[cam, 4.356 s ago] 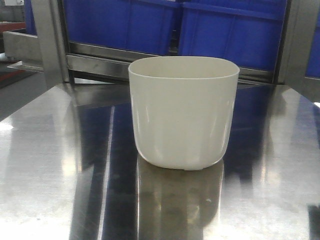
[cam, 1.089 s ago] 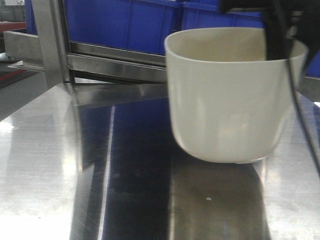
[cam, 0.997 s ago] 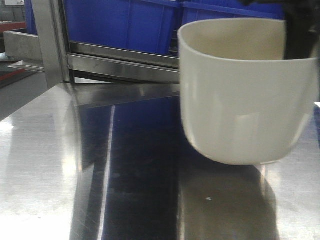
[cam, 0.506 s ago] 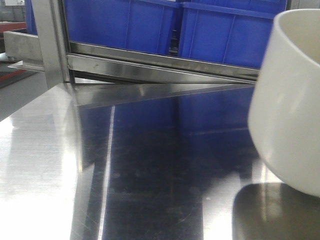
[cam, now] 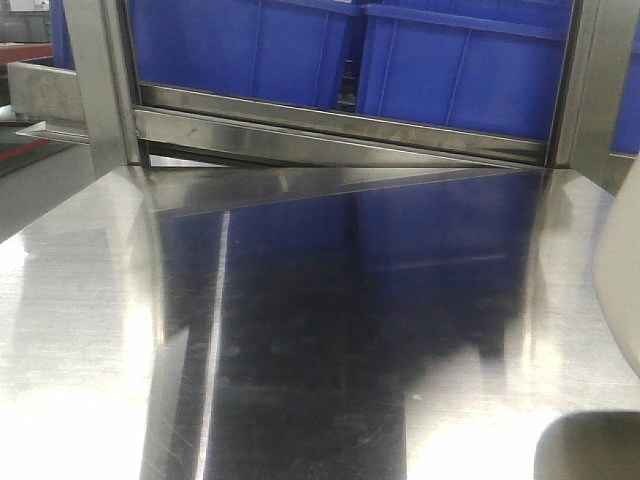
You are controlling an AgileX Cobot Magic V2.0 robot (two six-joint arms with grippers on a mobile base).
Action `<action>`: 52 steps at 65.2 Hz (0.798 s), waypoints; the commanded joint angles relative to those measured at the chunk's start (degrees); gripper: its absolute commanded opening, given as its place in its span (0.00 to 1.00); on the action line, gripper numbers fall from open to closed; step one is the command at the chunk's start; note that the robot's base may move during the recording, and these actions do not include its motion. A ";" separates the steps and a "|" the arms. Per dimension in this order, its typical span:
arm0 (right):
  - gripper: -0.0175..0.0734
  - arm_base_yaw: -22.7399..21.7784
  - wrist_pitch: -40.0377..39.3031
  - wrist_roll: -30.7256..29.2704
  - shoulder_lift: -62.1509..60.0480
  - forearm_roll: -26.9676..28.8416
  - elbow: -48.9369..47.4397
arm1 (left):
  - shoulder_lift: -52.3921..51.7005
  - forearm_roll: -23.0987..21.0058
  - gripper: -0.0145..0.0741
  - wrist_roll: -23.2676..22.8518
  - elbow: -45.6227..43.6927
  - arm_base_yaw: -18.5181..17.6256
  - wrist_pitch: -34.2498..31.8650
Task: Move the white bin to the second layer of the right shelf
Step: 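Hold the lifted white bin with the right gripper beside the robot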
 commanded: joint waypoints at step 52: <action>0.25 -0.46 -2.59 -0.92 -0.35 0.25 -1.66 | -0.75 -0.35 0.26 -0.15 2.11 -0.21 -4.84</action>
